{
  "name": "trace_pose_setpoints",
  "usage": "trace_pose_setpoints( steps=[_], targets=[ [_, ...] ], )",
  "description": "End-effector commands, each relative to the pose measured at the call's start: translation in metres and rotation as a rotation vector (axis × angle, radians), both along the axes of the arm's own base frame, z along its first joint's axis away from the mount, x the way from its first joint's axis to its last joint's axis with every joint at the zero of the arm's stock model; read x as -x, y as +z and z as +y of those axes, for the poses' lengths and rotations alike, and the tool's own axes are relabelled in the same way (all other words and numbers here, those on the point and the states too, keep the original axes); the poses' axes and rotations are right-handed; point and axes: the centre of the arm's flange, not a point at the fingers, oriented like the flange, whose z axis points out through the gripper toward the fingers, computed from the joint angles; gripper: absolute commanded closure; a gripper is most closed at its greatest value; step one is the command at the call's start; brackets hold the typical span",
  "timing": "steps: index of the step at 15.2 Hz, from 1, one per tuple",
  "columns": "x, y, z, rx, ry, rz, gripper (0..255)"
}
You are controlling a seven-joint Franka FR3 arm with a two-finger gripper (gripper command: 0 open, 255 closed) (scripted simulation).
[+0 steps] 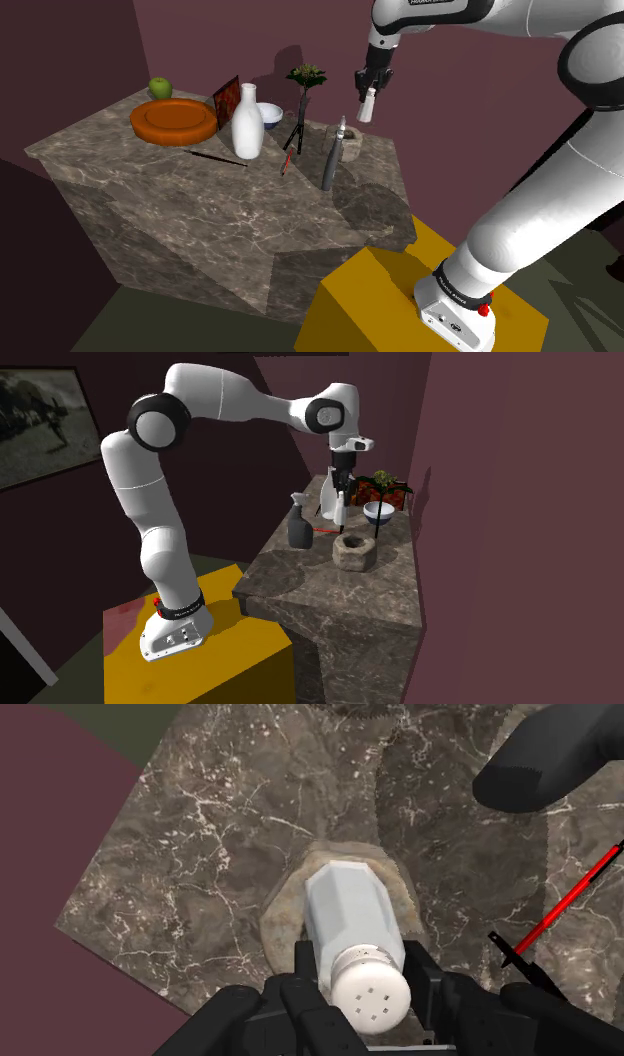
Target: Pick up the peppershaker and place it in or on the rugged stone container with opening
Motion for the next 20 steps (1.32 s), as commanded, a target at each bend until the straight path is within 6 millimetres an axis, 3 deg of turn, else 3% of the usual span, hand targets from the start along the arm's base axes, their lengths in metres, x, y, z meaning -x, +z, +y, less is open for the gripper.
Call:
trace_pose_setpoints(
  steps=[1, 4, 20],
  targets=[
    [-0.027, 0.002, -0.005, 0.0, 0.001, 0.0, 255],
    [-0.061, 0.006, -0.013, 0.0, 0.001, 0.0, 255],
    [-0.061, -0.078, -0.013, 0.0, 0.001, 0.0, 255]
  ],
)
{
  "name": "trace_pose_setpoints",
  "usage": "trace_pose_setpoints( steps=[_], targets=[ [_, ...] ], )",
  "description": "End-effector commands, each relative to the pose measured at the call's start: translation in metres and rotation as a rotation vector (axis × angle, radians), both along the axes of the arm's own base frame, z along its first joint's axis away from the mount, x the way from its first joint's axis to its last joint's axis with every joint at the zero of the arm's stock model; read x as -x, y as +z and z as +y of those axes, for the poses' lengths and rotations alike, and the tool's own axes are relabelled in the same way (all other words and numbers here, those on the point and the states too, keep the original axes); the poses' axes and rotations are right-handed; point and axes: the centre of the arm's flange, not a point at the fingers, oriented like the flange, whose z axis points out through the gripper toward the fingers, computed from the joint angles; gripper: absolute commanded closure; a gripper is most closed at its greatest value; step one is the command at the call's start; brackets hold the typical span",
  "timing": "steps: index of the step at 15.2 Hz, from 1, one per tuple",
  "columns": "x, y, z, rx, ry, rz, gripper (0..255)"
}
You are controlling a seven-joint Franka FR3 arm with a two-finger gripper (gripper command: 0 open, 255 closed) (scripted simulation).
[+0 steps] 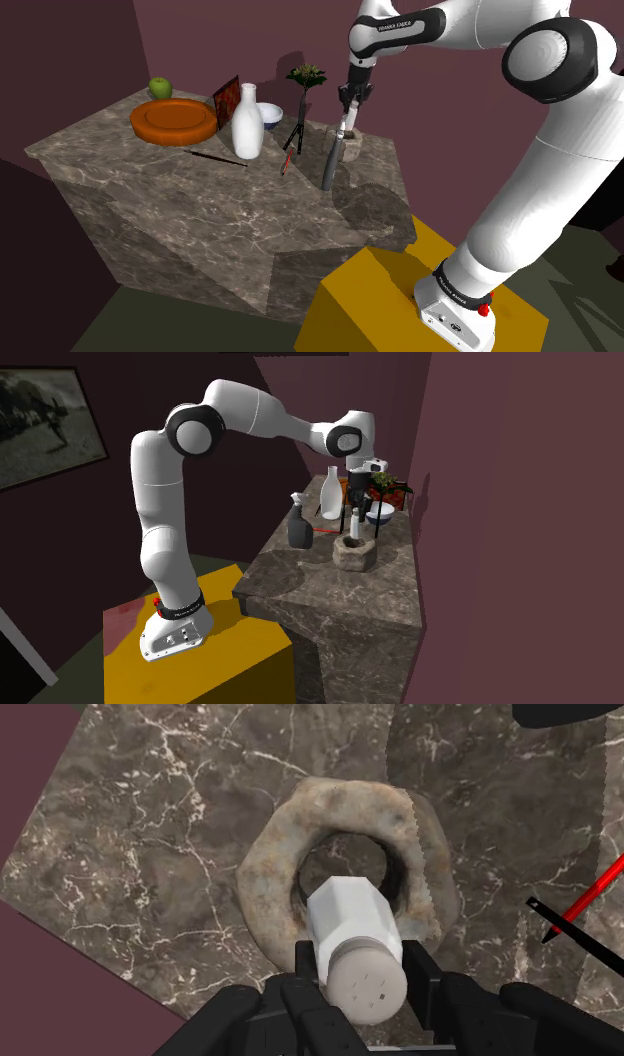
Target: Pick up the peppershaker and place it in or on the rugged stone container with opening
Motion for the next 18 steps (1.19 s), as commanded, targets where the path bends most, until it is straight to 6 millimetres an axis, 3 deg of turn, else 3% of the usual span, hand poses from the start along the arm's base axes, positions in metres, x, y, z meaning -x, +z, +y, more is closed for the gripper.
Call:
trace_pose_setpoints(
  steps=[1, 9, 10, 15, 18],
  targets=[
    [0.0, -0.011, 0.0, 0.0, 0.0, -0.001, 255],
    [0.0, -0.016, 0.0, 0.0, 0.0, -0.001, 255],
    [0.0, -0.016, 0.0, 0.0, 0.0, -0.001, 0],
    [0.0, -0.016, 0.0, 0.0, 0.0, -0.001, 0],
    [0.0, 0.023, 0.004, 0.0, 0.0, -0.001, 0]
  ],
)
